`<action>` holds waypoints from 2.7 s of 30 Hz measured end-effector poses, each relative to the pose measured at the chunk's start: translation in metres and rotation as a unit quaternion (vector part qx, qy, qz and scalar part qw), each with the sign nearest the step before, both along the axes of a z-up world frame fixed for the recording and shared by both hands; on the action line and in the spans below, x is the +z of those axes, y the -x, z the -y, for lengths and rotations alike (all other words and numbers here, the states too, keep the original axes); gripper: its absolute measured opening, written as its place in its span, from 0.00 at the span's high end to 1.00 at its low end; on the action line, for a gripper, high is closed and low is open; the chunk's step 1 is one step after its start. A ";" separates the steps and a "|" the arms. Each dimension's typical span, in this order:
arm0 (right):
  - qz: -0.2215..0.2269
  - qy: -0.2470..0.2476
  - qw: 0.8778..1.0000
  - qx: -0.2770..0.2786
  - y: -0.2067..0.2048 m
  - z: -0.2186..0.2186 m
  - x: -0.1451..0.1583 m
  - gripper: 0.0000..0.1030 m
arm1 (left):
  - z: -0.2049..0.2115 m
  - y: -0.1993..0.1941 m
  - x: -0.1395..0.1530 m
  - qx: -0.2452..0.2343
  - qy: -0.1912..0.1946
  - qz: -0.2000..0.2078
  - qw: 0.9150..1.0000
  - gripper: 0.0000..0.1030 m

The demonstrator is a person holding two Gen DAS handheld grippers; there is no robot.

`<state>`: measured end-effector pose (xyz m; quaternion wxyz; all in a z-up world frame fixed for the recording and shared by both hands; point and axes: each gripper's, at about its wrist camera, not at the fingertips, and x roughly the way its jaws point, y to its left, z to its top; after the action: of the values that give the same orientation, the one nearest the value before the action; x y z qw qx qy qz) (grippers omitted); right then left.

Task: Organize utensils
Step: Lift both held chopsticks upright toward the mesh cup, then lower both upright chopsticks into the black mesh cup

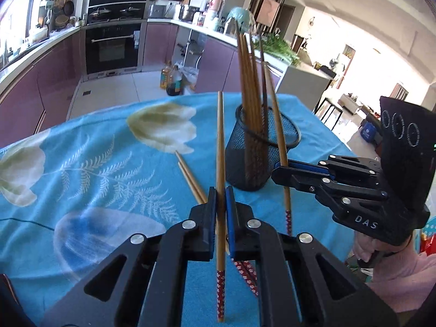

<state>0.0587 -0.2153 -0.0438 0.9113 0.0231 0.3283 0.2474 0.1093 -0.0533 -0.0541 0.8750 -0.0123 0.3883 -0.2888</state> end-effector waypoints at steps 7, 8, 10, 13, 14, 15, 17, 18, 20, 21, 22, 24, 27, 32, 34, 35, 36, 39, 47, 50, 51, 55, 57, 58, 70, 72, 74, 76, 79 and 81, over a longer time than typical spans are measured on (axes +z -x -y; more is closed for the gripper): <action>0.028 -0.010 0.999 -0.013 0.008 0.015 0.018 0.94 | -0.010 0.014 0.026 -0.008 0.025 0.024 0.999 0.93; 0.031 -0.011 0.999 -0.015 0.009 0.017 0.020 0.94 | -0.012 0.017 0.030 -0.010 0.029 0.028 0.999 0.93; 0.036 -0.016 0.999 -0.018 0.010 0.020 0.023 0.94 | -0.014 0.020 0.036 -0.011 0.034 0.034 0.999 0.93; 0.044 -0.018 0.999 -0.020 0.012 0.024 0.027 0.94 | -0.018 0.025 0.045 -0.015 0.044 0.042 0.998 0.93; 0.046 -0.019 0.999 -0.021 0.012 0.026 0.028 0.94 | -0.019 0.026 0.048 -0.016 0.049 0.044 0.998 0.93; 0.047 -0.019 0.998 -0.022 0.011 0.026 0.029 0.94 | -0.020 0.027 0.051 -0.017 0.052 0.048 0.997 0.93; 0.052 -0.020 0.998 -0.024 0.011 0.028 0.032 0.94 | -0.019 0.027 0.055 -0.016 0.058 0.053 0.997 0.93; 0.055 -0.020 0.998 -0.025 0.011 0.030 0.034 0.94 | -0.019 0.027 0.058 -0.017 0.063 0.055 0.996 0.93; 0.060 -0.021 0.998 -0.027 0.012 0.031 0.037 0.94 | -0.018 0.026 0.062 -0.019 0.071 0.058 0.996 0.93; 0.062 -0.020 0.997 -0.028 0.012 0.031 0.039 0.94 | -0.017 0.025 0.064 -0.020 0.075 0.061 0.995 0.93; 0.066 -0.019 0.997 -0.030 0.012 0.032 0.041 0.94 | -0.016 0.024 0.066 -0.020 0.076 0.063 0.995 0.93; 0.071 -0.018 0.997 -0.031 0.013 0.032 0.044 0.94 | -0.014 0.023 0.071 -0.022 0.081 0.068 0.994 0.93; 0.079 -0.015 0.996 -0.033 0.013 0.032 0.048 0.94 | -0.009 0.021 0.077 -0.026 0.084 0.076 0.993 0.93; 0.094 -0.011 0.995 -0.035 0.011 0.035 0.057 0.94 | -0.001 0.017 0.085 -0.031 0.086 0.089 0.992 0.93; 0.099 -0.011 0.994 -0.036 0.011 0.035 0.060 0.94 | 0.002 0.017 0.090 -0.033 0.088 0.095 0.991 0.93; 0.101 -0.011 0.994 -0.036 0.011 0.035 0.061 0.94 | 0.003 0.016 0.092 -0.033 0.089 0.097 0.991 0.93; 0.103 -0.010 0.994 -0.037 0.010 0.035 0.063 0.94 | 0.004 0.015 0.094 -0.034 0.090 0.099 0.990 0.93; 0.107 -0.011 0.993 -0.038 0.010 0.037 0.065 0.95 | 0.007 0.013 0.100 -0.036 0.091 0.105 0.990 0.93; 0.123 -0.012 0.991 -0.043 0.010 0.040 0.074 0.94 | 0.018 0.006 0.110 -0.044 0.096 0.119 0.987 0.93; 0.128 -0.011 0.991 -0.045 0.009 0.042 0.077 0.95 | 0.020 0.004 0.113 -0.046 0.098 0.123 0.987 0.93; 0.129 -0.011 0.991 -0.045 0.008 0.043 0.077 0.95 | 0.021 0.003 0.113 -0.047 0.098 0.124 0.986 0.93; 0.133 -0.011 0.990 -0.046 0.006 0.043 0.080 0.95 | 0.024 0.001 0.117 -0.050 0.101 0.129 0.985 0.93; 0.134 -0.011 0.990 -0.048 0.005 0.042 0.081 0.95 | 0.025 0.000 0.119 -0.051 0.101 0.131 0.985 0.93; 0.135 -0.011 0.990 -0.047 0.004 0.042 0.081 0.95 | 0.026 0.000 0.120 -0.051 0.101 0.133 0.985 0.93; 0.144 -0.011 0.988 -0.050 -0.004 0.039 0.085 0.95 | 0.033 0.001 0.130 -0.055 0.106 0.153 0.981 0.93; 0.144 -0.012 0.988 -0.050 -0.006 0.039 0.085 0.95 | 0.034 0.002 0.130 -0.054 0.105 0.156 0.981 0.93; 0.144 -0.011 0.988 -0.050 -0.007 0.038 0.085 0.95 | 0.035 0.001 0.130 -0.053 0.102 0.158 0.981 0.93; 0.143 -0.010 0.988 -0.052 -0.007 0.039 0.084 0.95 | 0.037 0.000 0.130 -0.051 0.097 0.160 0.981 0.93; 0.138 -0.011 0.989 -0.055 -0.009 0.040 0.080 0.95 | 0.041 -0.001 0.127 -0.048 0.088 0.159 0.982 0.93; 0.135 -0.010 0.989 -0.058 -0.011 0.041 0.079 0.95 | 0.043 -0.002 0.125 -0.045 0.082 0.157 0.983 0.93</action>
<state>0.0699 -0.2559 0.0349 0.9598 0.0179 0.1976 0.1983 0.1110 -0.0965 0.0708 0.9073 -0.0212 0.2209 -0.3571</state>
